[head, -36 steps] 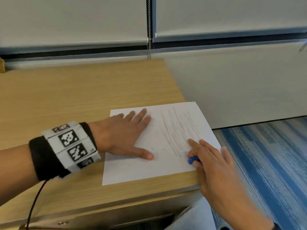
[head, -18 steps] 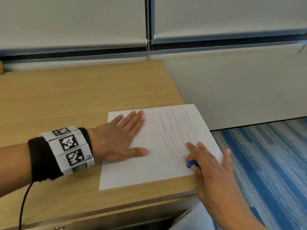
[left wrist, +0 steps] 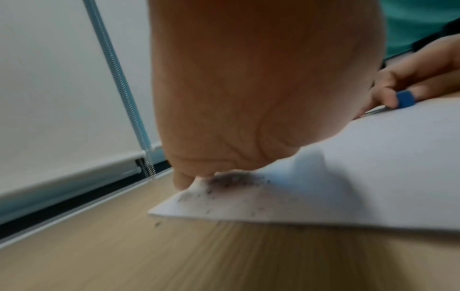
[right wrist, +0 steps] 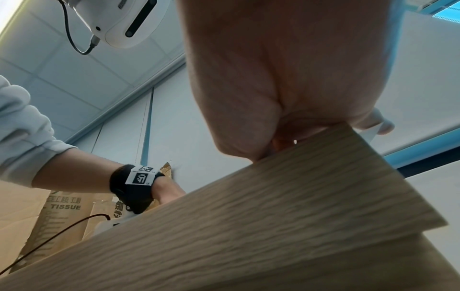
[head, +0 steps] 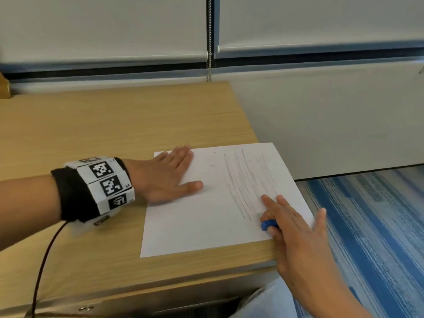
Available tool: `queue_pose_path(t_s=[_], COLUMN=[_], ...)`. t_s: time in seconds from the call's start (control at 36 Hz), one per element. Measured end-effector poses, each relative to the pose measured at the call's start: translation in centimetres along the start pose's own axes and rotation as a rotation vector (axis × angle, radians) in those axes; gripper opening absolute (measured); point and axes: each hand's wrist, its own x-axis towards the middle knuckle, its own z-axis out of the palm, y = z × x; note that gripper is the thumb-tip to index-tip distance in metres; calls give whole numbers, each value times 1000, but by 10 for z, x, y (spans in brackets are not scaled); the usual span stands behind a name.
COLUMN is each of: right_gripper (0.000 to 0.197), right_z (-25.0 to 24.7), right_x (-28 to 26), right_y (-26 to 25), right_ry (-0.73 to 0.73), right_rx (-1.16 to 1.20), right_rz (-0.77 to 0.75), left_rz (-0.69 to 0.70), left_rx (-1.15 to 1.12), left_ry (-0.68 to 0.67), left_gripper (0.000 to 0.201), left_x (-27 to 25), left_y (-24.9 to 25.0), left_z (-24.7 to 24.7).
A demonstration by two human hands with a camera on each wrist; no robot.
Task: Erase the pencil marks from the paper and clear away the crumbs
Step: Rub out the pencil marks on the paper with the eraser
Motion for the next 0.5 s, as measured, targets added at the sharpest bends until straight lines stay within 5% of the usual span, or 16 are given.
queue_pose_path(t_s=[0.25,0.36,0.5], right_gripper=[39,47,58], right_z=[-1,-17,-34], right_x=[-1,4,6], right_y=[-1,-19,-30], right_ry=[-56,-168,-260], right_rx=[22,-27,-78], right_rz=[15,41,114], left_rz=[448,344,2], left_rx=[161,105,-14], left_ry=[71,38,-20], left_gripper=[88,90,104], left_x=[9,9,9], left_y=[63,51,16], left_z=[2,5,-6])
